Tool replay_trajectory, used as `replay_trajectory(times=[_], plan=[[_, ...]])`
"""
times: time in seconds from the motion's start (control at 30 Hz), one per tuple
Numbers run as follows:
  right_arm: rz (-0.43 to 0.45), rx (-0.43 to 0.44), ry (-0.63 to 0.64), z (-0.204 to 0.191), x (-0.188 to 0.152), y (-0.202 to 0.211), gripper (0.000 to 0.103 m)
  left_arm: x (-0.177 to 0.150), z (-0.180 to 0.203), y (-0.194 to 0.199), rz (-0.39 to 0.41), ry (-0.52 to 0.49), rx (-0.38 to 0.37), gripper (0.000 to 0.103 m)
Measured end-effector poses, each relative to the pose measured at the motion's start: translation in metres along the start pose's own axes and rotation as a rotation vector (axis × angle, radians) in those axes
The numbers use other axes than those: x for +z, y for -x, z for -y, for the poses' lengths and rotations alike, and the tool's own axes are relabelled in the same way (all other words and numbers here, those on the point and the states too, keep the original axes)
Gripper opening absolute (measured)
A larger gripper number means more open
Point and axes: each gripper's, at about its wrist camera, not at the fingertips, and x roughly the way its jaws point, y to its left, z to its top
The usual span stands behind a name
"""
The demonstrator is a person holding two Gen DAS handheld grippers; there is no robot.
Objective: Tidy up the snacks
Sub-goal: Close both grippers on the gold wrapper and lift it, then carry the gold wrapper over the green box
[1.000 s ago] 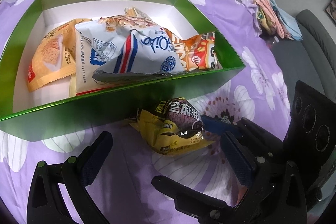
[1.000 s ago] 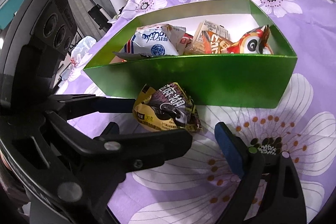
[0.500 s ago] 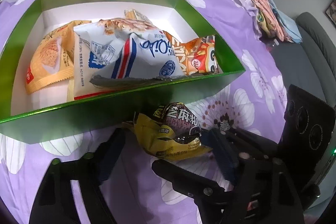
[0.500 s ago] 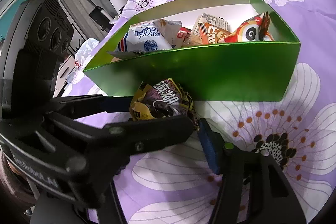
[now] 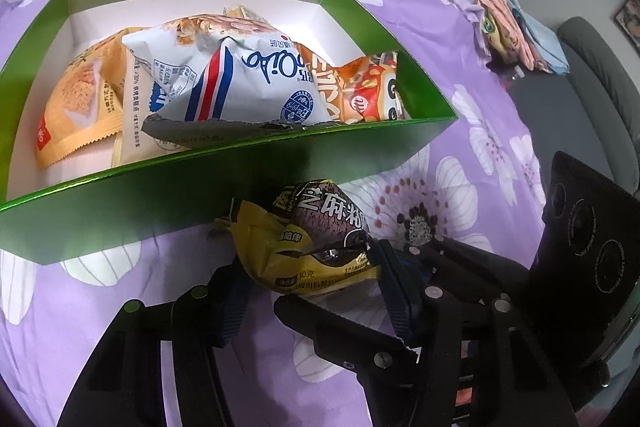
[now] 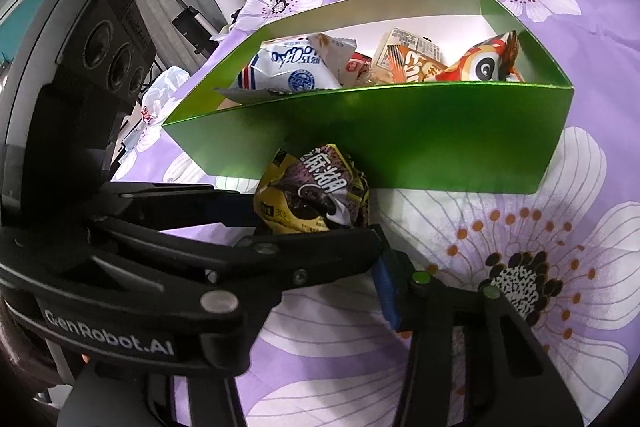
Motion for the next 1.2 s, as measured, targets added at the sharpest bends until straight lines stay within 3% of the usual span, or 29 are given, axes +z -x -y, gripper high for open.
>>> replay_trajectory(times=[0.2,0.27,0.87,1.2], plan=[[0.012,0.003,-0.006,-0.006,-0.006,0.006,0.045,-0.004,0.001,0.007,0.006,0.005,0.005,0.058],[0.012,-0.007,0.012,-0.011,-0.010,0.009,0.035,-0.006,0.003,0.014,0.019,-0.004,0.018,0.058],[0.074,-0.022,0.073,-0.048,-0.016,0.046,0.034,-0.025,0.021,0.061,0.107,-0.045,0.003,0.058],[0.127,-0.057,0.127,-0.068,-0.003,0.069,0.034,-0.021,0.030,0.096,0.184,-0.078,-0.015,0.058]])
